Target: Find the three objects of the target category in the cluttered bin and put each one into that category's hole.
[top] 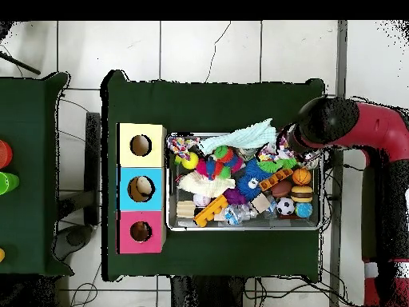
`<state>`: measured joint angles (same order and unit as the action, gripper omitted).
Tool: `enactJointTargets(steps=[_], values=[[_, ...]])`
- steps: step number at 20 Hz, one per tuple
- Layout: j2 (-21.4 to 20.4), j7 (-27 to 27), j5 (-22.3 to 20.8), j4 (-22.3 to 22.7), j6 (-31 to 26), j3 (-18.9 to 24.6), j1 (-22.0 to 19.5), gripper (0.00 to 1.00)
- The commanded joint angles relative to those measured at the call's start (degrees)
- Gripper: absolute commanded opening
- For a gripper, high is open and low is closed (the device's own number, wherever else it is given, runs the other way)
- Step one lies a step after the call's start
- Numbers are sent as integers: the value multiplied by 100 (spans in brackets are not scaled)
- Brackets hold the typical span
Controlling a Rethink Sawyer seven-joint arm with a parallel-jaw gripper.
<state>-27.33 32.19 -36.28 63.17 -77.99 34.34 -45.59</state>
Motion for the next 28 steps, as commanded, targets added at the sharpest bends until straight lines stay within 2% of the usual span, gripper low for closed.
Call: enactJointTargets(steps=[1, 6, 7, 12, 19, 25, 28], values=[[-587, -286, 255, 732, -321, -1, 64, 0], [-582, -277, 388, 775, -297, 12, 53, 0], [-589, -259, 394, 779, -250, -7, 65, 100], [-636, -406, 426, 893, -150, -58, 92, 100], [-486, -385, 430, 744, -206, -68, 127, 100], [-350, -369, 361, 705, -42, -87, 126, 100], [-440, -644, 330, 907, 189, -162, 176, 100]])
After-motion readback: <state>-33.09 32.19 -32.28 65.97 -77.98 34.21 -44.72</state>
